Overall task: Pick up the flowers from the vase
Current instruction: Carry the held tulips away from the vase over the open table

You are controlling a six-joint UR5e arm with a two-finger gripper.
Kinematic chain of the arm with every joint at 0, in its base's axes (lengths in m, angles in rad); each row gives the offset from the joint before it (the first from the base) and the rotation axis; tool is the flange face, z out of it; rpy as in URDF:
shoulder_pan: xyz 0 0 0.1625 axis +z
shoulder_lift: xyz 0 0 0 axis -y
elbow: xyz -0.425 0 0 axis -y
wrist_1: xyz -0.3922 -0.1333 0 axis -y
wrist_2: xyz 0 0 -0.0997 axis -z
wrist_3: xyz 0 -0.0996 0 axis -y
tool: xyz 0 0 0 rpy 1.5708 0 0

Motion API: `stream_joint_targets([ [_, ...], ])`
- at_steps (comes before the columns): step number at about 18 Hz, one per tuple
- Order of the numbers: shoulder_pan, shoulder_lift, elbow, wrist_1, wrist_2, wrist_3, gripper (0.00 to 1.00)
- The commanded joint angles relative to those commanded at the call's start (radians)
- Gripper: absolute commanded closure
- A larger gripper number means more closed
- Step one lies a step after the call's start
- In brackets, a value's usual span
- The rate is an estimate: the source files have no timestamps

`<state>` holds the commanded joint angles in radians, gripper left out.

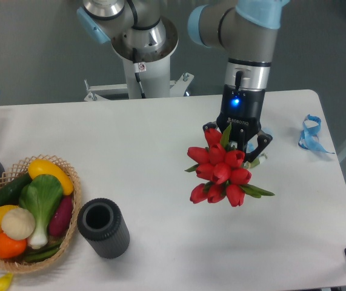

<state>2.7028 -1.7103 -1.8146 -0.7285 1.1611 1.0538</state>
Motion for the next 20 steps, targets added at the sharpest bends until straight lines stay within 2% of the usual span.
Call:
stream_joint_targets([
  [4,0.0,-0.02,0.004,-0.043,0.092,0.0,0.78],
  [6,-0.008,-0.052,0.024,-0.054,0.136,0.0,0.78],
  [9,-0.032,-0.075,0.052,-0.066,0.193,0.0,0.77],
  [14,-0.064,-0.094,0.081,-0.132,0.293,0.014,0.73],
  [15,-0.07,-0.107,0.104,-0.156,0.308,0.04,0.73],
  [18,-0.103,-0.167,0.254,-0.329,0.354,0.049,0.73],
  [20,-0.107,-0.186,0.291,-0.383,0.364,0.049,0.73],
])
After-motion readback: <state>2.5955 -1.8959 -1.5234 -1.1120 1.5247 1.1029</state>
